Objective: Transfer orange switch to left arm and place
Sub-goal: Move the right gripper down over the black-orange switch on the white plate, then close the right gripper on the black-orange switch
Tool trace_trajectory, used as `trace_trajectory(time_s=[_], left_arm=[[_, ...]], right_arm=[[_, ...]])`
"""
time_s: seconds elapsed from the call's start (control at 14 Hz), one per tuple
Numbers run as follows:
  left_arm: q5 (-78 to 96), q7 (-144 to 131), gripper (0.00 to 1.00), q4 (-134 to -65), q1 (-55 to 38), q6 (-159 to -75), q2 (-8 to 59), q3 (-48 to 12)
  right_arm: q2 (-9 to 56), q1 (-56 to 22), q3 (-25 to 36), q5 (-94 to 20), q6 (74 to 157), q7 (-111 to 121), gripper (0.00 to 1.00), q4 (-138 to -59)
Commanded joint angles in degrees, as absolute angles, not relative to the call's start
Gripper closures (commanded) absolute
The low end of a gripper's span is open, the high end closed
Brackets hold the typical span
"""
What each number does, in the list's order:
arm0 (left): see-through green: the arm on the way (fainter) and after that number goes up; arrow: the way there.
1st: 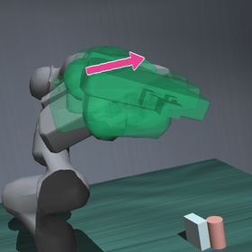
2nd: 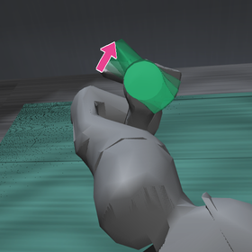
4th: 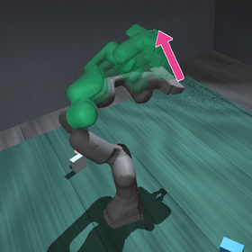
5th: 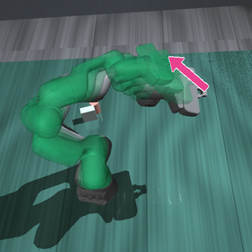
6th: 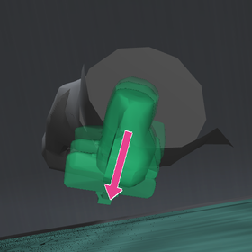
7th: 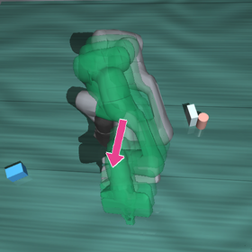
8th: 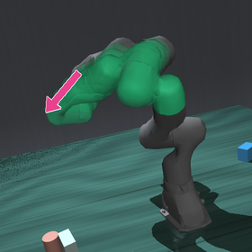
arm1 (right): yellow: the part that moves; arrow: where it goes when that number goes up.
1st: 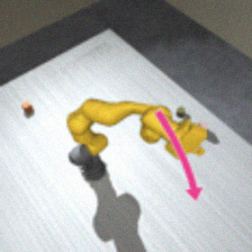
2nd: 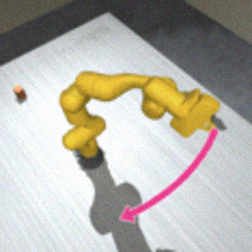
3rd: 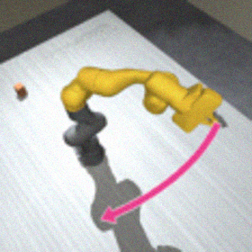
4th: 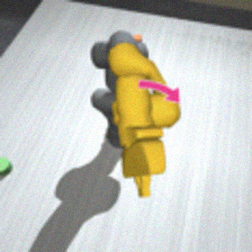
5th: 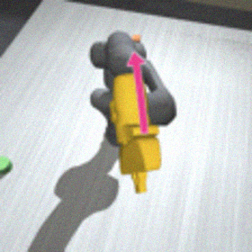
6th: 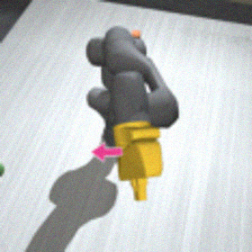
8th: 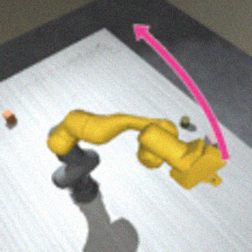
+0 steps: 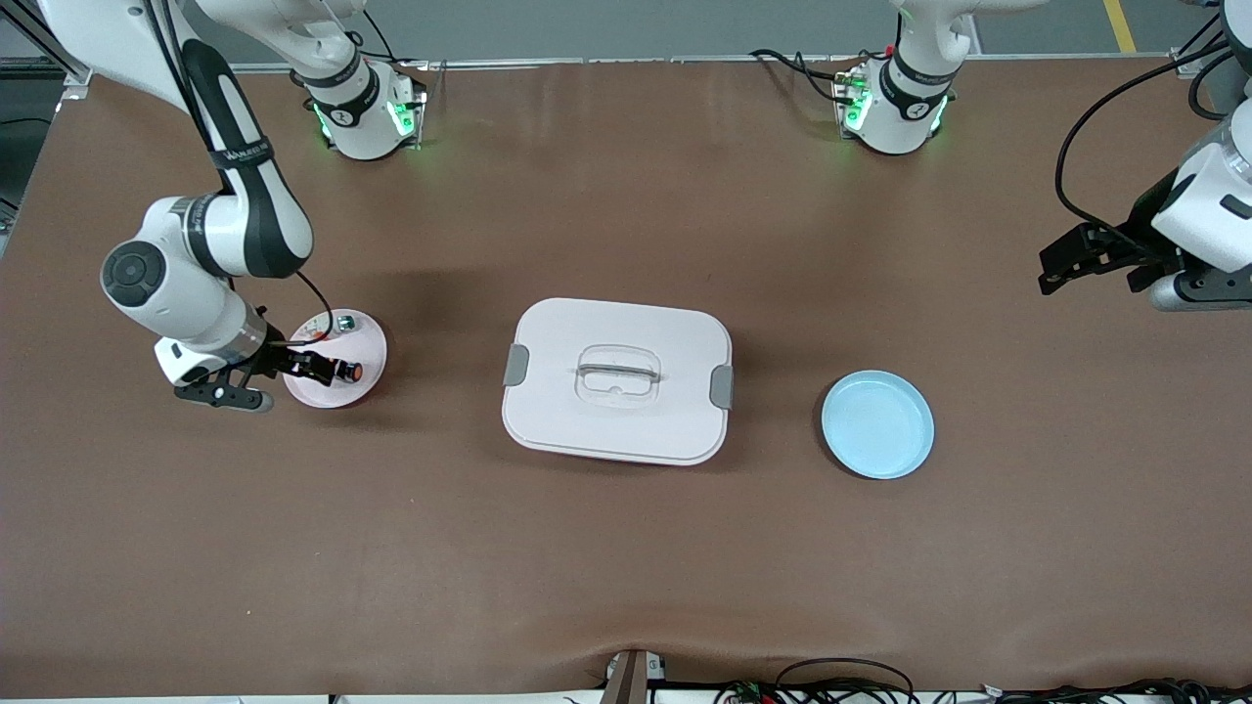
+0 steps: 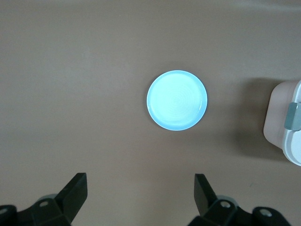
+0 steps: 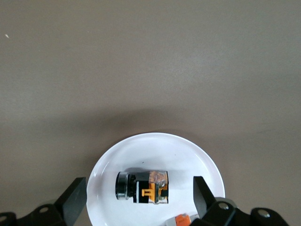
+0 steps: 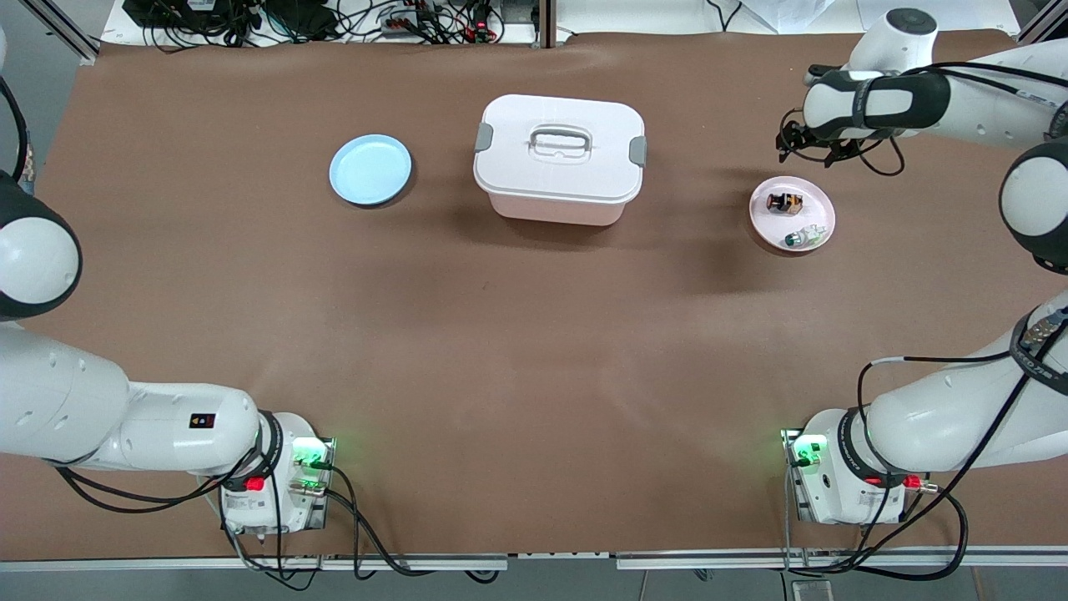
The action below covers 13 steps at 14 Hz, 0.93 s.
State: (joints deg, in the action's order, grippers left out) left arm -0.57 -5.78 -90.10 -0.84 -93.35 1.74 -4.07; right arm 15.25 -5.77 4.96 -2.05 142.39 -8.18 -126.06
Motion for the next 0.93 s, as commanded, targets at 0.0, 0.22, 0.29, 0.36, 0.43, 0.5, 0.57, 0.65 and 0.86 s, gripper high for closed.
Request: trace_trajectory(time_s=[0.0, 0.22, 0.29, 0.36, 0.43, 0.5, 0.57, 0.65, 0.86], left_arm=[[-0.44, -5.98, 0.0, -89.12, -1.05, -92.2, 1.93, -3.69], [-0.44, -5.98, 0.0, -89.21, -1.06, -92.2, 1.93, -3.69], [-0.44, -5.98, 0.0, -89.21, -1.05, -92.2, 1.93, -3.69], [-0.44, -5.98, 0.0, -89.12, -1.14, -92.2, 1.93, -3.69], [-0.44, -5.98, 0.0, -89.21, -1.06, -92.2, 1.93, -3.69], [-0.44, -5.98, 0.0, -89.21, -1.05, -92.2, 1.93, -3.69], [-0.44, -5.98, 0.0, -89.21, -1.05, -92.2, 2.02, -3.69], [-0.44, -5.98, 0.0, -89.21, -1.05, -92.2, 2.02, -3.69], [-0.44, -5.98, 0.0, -89.3, -1.05, -92.2, 2.02, -3.69]], right_arm=[[17.83, -6.06, 5.1, -2.46, 146.94, -8.79, 0.0, -127.87], [19.86, -6.15, 5.1, -2.46, 147.66, -8.88, 0.0, -128.14], [20.04, -6.24, 4.92, -2.46, 147.57, -8.88, 0.0, -128.41], [20.13, -6.24, 4.66, -2.81, 147.66, -8.88, 0.0, -128.84], [20.39, -6.33, 4.57, -3.42, 147.66, -8.88, 0.0, -128.93], [20.48, -6.42, 4.57, -3.78, 147.66, -8.88, 0.0, -129.02], [20.48, -6.94, 4.57, -4.04, 147.66, -8.88, 0.0, -129.11], [20.65, -7.12, 4.57, -4.13, 147.66, -8.88, 0.0, -129.11], [21.09, -7.12, 4.57, -4.13, 147.66, -8.79, 0.0, -129.46]])
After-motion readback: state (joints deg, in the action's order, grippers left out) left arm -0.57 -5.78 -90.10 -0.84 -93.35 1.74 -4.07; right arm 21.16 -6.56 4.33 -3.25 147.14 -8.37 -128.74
